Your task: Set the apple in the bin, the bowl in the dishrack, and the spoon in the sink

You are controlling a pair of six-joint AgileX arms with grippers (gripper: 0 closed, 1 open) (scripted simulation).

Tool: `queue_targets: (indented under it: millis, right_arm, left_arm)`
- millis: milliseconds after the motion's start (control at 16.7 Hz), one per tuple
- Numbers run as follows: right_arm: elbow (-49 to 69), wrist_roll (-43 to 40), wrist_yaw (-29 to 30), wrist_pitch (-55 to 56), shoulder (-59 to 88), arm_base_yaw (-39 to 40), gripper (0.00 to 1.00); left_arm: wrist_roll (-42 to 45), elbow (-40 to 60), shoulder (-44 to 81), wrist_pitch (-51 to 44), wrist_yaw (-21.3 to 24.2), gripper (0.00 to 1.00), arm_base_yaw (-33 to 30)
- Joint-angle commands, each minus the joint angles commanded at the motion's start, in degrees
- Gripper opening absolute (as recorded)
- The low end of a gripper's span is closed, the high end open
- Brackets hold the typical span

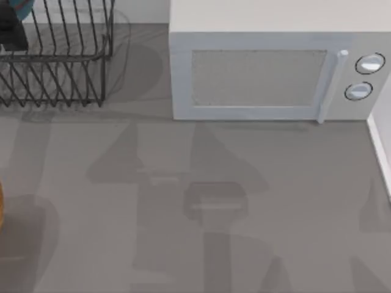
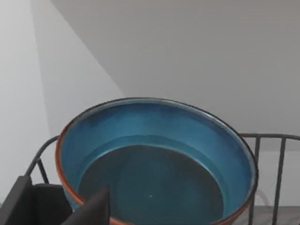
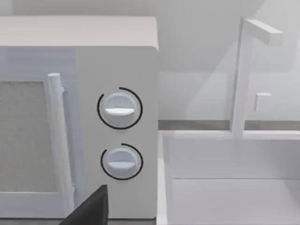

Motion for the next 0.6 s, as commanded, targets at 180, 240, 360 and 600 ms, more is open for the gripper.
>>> queue_targets:
  millis: [180, 240, 360, 600]
  right_arm:
    - [0.00, 0.00, 0.00, 0.00, 0.00, 0.00, 1.00]
    - [0.00, 0.00, 0.00, 0.00, 0.00, 0.00, 1.00]
    - [0.00, 0.00, 0.00, 0.00, 0.00, 0.00, 1.00]
    - [0.00, 0.00, 0.00, 0.00, 0.00, 0.00, 1.00]
  left_arm:
    - [-0.10, -6.89, -16.53, -6.18, -0.81, 1.00, -0.52]
    - [-0.12, -9.55, -23.01, -8.46, -1.10, 1.00, -0.69]
    - [-0.18, -15.17, -36.54, -13.28, -1.66, 1.00, -1.01]
    - [-0.33, -25.93, -60.59, -22.96, -2.88, 1.00, -1.73]
